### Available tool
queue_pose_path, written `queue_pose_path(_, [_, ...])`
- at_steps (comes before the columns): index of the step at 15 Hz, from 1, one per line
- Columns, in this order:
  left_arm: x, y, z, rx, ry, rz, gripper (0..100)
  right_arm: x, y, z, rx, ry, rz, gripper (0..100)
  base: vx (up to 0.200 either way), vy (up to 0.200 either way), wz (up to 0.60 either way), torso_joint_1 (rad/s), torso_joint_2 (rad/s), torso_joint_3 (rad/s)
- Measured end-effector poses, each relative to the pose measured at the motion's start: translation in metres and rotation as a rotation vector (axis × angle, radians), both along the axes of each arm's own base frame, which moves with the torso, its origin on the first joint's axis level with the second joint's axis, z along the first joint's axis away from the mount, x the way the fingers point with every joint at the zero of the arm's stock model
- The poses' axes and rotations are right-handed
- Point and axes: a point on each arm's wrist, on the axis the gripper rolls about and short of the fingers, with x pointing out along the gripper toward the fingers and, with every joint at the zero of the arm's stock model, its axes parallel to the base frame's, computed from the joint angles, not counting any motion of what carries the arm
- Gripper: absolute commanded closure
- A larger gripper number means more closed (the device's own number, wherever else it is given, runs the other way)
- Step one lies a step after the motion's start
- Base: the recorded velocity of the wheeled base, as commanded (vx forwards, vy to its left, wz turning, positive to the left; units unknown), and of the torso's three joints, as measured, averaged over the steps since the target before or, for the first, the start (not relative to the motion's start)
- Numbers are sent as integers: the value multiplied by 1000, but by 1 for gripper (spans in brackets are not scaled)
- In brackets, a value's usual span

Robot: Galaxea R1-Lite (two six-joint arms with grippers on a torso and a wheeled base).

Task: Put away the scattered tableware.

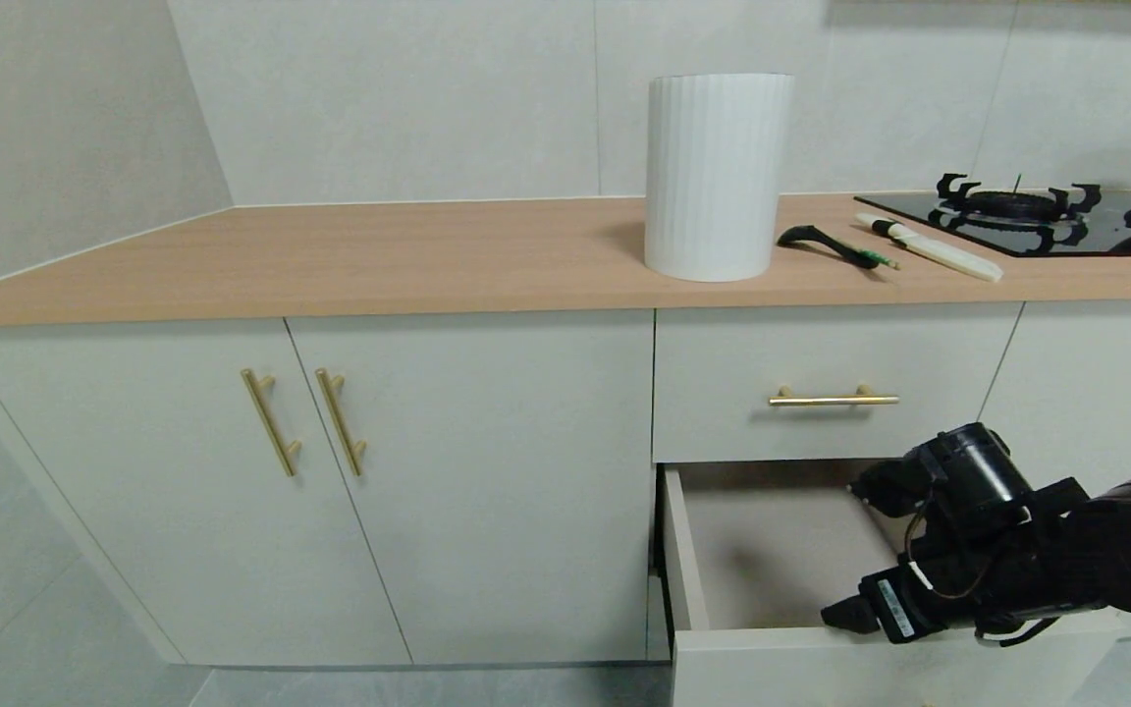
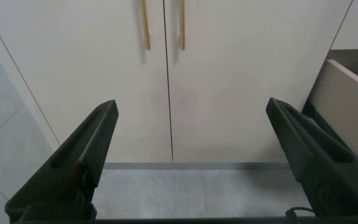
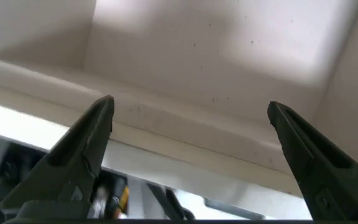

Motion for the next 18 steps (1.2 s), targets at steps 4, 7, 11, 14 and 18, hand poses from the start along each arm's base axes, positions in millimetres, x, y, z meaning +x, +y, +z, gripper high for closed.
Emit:
queue_pose_path(4, [0, 0, 0, 0, 0, 0, 0, -12, 2, 3, -43, 56, 63, 0, 0, 0, 0, 0, 0, 0])
queue_pose_path(7, [0, 0, 0, 0, 0, 0, 0, -26, 0, 6, -104, 120, 148, 0, 0, 0, 0, 0, 0, 0])
queue_pose_path(11, [0, 0, 0, 0, 0, 0, 0, -51, -2, 10, -181, 259, 280, 0, 0, 0, 0, 0, 0, 0])
queue_pose_path(14, [0, 0, 0, 0, 0, 0, 0, -52, 3, 16, -178, 237, 295, 0, 0, 0, 0, 0, 0, 0])
queue_pose_path(18, [0, 0, 0, 0, 0, 0, 0, -37, 9, 33, -78, 185, 100, 0, 0, 0, 0, 0, 0, 0])
